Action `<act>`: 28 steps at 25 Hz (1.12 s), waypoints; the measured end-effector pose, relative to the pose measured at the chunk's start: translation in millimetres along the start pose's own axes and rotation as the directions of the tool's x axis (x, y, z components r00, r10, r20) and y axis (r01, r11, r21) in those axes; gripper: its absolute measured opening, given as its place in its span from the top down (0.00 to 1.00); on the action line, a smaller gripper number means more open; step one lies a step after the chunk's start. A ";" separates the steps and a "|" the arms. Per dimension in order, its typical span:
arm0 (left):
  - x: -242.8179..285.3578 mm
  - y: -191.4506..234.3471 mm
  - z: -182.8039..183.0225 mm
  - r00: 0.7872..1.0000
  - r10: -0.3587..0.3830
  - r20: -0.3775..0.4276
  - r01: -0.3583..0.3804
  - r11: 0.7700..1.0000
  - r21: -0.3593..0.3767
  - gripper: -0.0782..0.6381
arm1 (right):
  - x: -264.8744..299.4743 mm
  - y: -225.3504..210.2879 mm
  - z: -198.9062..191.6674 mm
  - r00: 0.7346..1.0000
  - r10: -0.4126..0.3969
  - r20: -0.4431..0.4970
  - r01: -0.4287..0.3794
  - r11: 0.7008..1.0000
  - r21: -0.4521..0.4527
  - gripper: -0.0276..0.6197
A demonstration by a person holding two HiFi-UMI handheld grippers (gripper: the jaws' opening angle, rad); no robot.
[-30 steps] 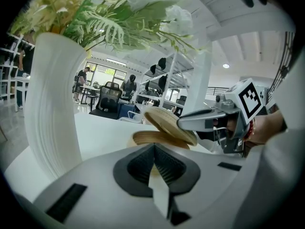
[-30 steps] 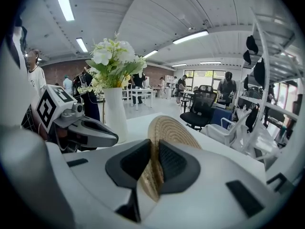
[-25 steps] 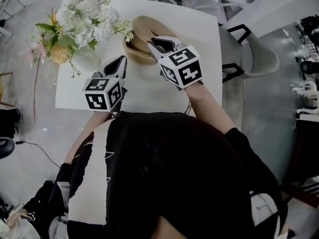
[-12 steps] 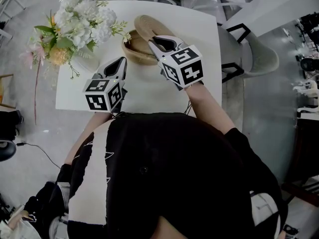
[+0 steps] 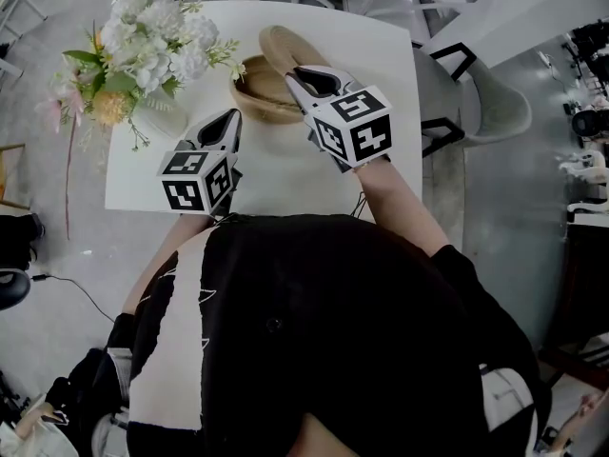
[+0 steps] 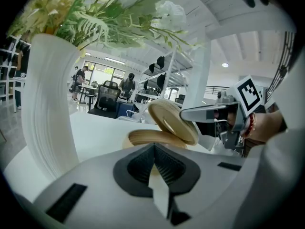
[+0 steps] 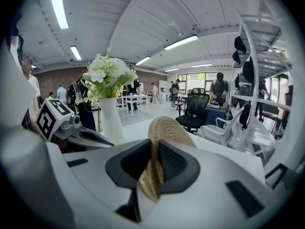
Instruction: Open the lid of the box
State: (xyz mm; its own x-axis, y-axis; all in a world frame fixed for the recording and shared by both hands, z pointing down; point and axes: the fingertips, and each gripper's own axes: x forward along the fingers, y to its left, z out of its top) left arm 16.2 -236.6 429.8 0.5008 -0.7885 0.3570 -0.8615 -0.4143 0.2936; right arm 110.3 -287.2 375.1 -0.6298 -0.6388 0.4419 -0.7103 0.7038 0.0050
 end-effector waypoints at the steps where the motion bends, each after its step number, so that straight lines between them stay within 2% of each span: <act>1: 0.0 0.2 -0.2 1.000 0.000 0.000 0.000 1.000 -0.001 0.88 | -0.7 -0.8 0.4 1.000 -0.002 0.003 0.002 1.000 0.004 0.86; 16: 1.3 -1.3 1.9 1.000 -0.011 0.001 0.011 1.000 -0.007 0.88 | -13.3 -13.2 3.8 0.999 -0.036 0.036 0.034 0.997 0.074 0.87; 28: 2.3 -6.1 1.2 0.999 -0.032 -0.001 0.032 0.999 0.002 0.88 | -30.0 -29.2 5.7 0.991 -0.098 0.091 0.080 0.978 0.190 0.87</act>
State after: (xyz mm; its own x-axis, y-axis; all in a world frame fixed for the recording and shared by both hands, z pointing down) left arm 22.5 -236.5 427.8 0.5285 -0.7742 0.3484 -0.8451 -0.4404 0.3032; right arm 148.2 -290.4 356.6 -0.5830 -0.7306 0.3553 -0.8050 0.5788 -0.1307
